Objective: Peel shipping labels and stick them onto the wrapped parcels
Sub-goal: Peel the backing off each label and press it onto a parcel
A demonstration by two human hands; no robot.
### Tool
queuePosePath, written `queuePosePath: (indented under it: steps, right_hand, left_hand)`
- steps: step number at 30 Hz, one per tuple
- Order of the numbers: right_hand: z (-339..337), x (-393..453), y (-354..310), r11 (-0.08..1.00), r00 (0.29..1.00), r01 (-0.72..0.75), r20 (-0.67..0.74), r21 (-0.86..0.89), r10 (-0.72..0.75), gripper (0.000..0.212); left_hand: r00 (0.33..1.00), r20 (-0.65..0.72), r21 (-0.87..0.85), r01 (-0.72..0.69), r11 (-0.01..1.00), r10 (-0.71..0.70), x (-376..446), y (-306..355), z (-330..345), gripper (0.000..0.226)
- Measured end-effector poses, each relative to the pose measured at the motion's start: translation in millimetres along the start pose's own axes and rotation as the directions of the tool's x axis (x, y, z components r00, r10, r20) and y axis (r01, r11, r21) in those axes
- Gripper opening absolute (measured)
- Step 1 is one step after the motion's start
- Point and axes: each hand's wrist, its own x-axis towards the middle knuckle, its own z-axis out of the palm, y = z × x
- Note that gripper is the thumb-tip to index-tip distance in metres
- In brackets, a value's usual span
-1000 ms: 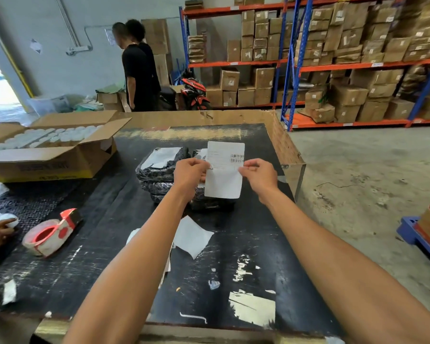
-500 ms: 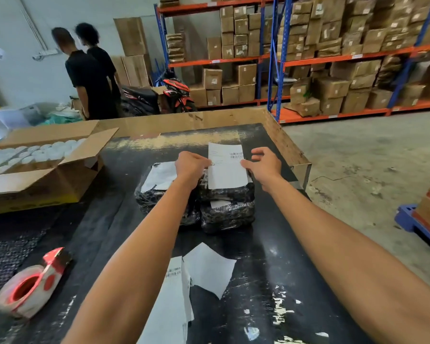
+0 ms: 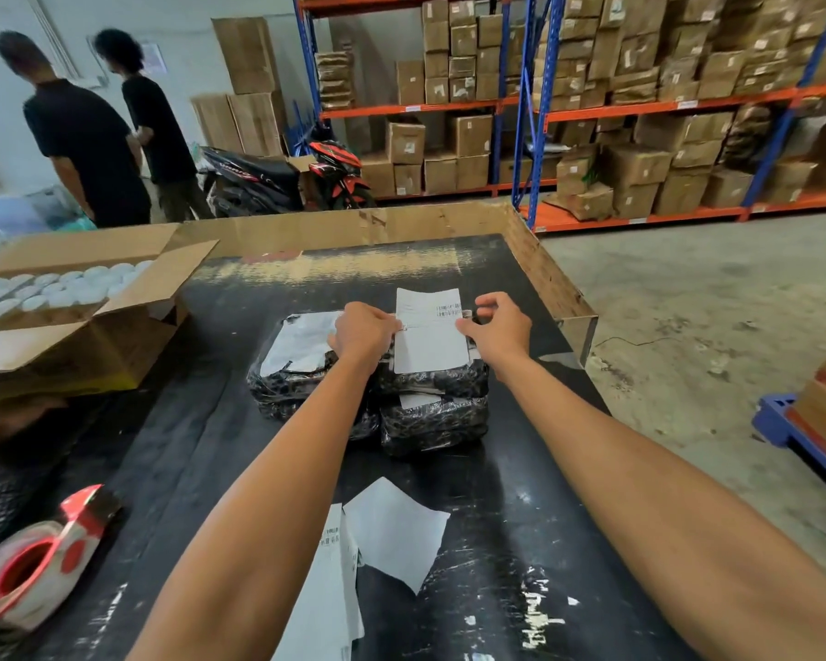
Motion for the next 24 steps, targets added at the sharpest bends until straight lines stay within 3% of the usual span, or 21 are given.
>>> queuePosePath:
  steps: [10,14,21,24]
  right_hand:
    - [2.4,-4.0,-0.3,0.986,0.996,0.083,0.005,-0.148,-0.084,0.033]
    - [4.0,-6.7,-1.3,0.965,0.992,0.122,0.017,-0.230,-0.121,0.028]
    - [7.5,-10.5,0.0,0.939,0.986,0.168,0.028,-0.301,-0.167,0.019]
    - [3.7,-6.5,3.8,0.939,0.984,0.176,0.049,-0.294,-0.169,0.015]
  left_hand:
    - [0.999,-0.029,0.087,-0.031,0.996,0.034,-4.9,-0.8,5.8,0.020]
    - [0.993,-0.043,0.167,-0.105,0.980,0.113,-6.9,-0.7,9.6,0.030]
    - [0.985,0.006,0.227,-0.167,0.960,0.170,0.6,-7.0,14.5,0.018]
    - [0.983,0.036,0.266,-0.181,0.947,0.178,3.7,-9.6,13.0,0.043]
